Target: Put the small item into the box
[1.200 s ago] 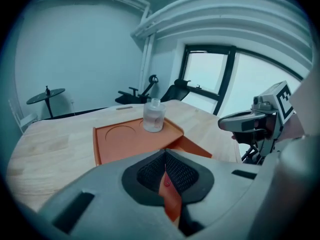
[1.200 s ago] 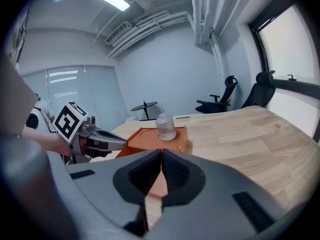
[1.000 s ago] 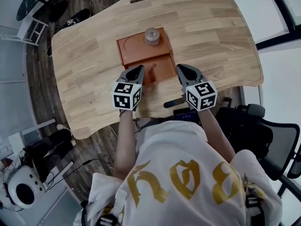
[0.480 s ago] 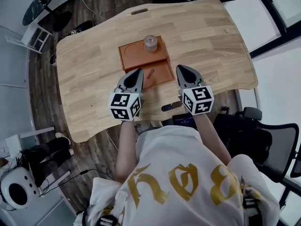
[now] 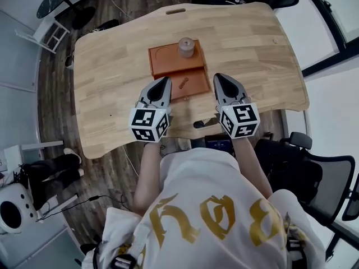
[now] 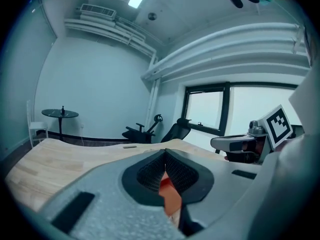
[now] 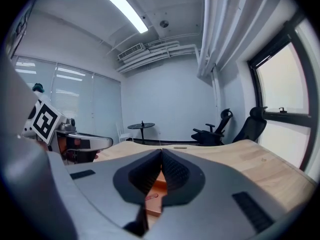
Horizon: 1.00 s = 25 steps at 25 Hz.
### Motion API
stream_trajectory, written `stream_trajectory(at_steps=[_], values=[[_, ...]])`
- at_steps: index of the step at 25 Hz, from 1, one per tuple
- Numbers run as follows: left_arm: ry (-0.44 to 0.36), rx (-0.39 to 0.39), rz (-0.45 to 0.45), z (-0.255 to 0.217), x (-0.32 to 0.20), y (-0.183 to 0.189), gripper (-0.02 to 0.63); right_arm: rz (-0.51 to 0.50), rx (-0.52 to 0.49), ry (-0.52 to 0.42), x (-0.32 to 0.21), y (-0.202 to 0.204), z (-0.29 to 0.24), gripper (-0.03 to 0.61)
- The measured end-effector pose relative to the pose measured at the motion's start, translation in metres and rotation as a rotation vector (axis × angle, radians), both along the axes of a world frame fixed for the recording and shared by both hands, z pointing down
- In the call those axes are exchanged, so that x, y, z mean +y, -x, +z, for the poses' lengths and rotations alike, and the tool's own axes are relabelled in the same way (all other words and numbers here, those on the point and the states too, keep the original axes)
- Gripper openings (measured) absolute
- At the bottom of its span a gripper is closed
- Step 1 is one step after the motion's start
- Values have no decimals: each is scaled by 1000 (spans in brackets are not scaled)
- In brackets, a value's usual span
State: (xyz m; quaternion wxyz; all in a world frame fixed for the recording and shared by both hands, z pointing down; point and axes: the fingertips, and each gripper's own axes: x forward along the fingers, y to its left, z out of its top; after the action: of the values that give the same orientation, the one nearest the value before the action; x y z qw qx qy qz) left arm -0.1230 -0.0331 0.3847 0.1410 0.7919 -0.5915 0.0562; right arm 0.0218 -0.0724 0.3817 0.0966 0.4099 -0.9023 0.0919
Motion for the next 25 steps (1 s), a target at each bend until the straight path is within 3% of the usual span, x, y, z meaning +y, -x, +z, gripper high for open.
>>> stream_trajectory(at_steps=[3, 7, 16, 25], values=[[-35, -54, -11, -12, 4, 1, 9, 18, -11, 2, 2, -2, -2, 12], [-76, -189, -42, -23, 7, 8, 11, 13, -20, 15, 7, 1, 0, 12], [-79, -128, -27, -25, 6, 7, 9, -35, -17, -2, 18, 14, -4, 12], [-73, -128, -20, -23, 4, 12, 11, -45, -24, -9, 24, 16, -4, 12]])
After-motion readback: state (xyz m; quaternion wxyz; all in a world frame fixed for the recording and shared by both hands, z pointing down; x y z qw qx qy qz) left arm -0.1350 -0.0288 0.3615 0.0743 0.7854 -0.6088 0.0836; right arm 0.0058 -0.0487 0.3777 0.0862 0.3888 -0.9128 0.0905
